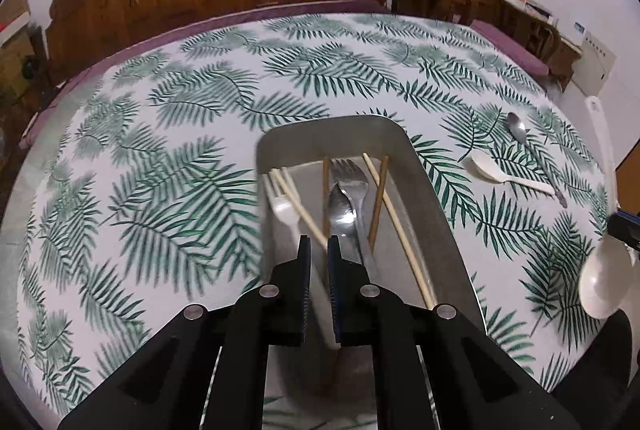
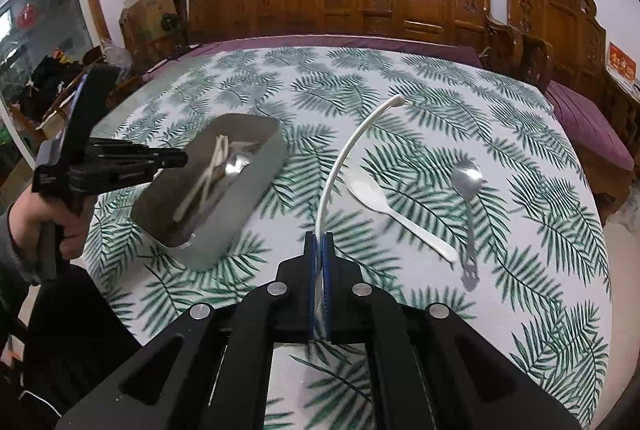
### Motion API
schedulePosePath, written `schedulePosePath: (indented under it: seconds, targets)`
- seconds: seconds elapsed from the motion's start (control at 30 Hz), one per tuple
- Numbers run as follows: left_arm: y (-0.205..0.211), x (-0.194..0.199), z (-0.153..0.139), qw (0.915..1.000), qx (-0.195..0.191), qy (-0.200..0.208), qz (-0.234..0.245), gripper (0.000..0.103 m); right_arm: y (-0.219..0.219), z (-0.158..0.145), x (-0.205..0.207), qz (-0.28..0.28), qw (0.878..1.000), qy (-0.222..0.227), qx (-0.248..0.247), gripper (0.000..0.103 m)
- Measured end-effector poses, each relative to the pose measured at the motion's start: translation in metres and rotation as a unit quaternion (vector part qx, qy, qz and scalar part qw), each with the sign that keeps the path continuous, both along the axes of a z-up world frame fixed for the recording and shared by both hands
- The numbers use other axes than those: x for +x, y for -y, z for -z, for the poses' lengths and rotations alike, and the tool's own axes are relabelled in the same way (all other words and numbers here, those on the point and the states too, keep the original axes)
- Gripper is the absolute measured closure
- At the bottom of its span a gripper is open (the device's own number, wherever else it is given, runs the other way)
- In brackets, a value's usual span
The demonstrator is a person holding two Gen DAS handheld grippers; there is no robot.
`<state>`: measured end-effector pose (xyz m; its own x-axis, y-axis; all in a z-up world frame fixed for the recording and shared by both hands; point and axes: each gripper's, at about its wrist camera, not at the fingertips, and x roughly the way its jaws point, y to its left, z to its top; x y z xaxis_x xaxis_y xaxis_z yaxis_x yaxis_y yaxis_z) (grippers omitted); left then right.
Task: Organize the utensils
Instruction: 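Carry the metal fork into the tray and open the left gripper while the right holds the spoon, then lower the white plastic spoon into the tray with the right gripper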
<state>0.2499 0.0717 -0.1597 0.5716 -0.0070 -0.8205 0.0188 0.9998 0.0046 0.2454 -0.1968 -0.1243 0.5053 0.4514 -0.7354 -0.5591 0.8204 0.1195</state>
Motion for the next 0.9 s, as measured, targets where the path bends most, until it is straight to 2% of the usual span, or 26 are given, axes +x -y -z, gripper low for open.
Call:
schedulePosePath:
  seconds: [0.13, 0.27, 0.37, 0.43, 0.47, 0.5, 0.53, 0.9]
  targets:
    - [-0.013, -0.014, -0.011, 0.9999, -0.004, 0.011, -0.006, 0.094, -0.022, -0.008, -0.002, -0.012, 1.000, 0.007, 0.003, 0.099]
    - [-0.026, -0.028, -0.021, 0.9996, -0.006, 0.023, -0.012, 0.081, -0.042, -0.013, 0.000, -0.020, 1.000, 0.009, 0.007, 0.099]
    - [-0.034, -0.038, -0.027, 0.9993, -0.010, 0.030, -0.018, 0.061, -0.058, -0.014, 0.004, -0.027, 1.000, 0.008, 0.010, 0.099]
    - [-0.038, -0.046, -0.031, 0.9989, -0.013, 0.038, -0.023, 0.042, -0.069, -0.014, 0.007, -0.032, 0.999, 0.007, 0.011, 0.099]
    - [-0.040, -0.049, -0.032, 0.9988, -0.014, 0.041, -0.024, 0.038, -0.076, -0.014, 0.009, -0.035, 0.999, 0.007, 0.012, 0.099]
    - [-0.041, -0.052, -0.033, 0.9987, -0.012, 0.044, -0.025, 0.027, -0.081, -0.013, 0.011, -0.037, 0.999, 0.005, 0.013, 0.099]
    - [-0.043, -0.055, -0.034, 0.9985, -0.010, 0.047, -0.027, 0.022, -0.085, -0.012, 0.012, -0.038, 0.999, 0.004, 0.014, 0.099]
    - [-0.056, -0.071, -0.030, 0.9979, -0.020, 0.050, -0.035, 0.019, -0.145, 0.000, 0.030, -0.065, 0.998, -0.016, 0.023, 0.099]
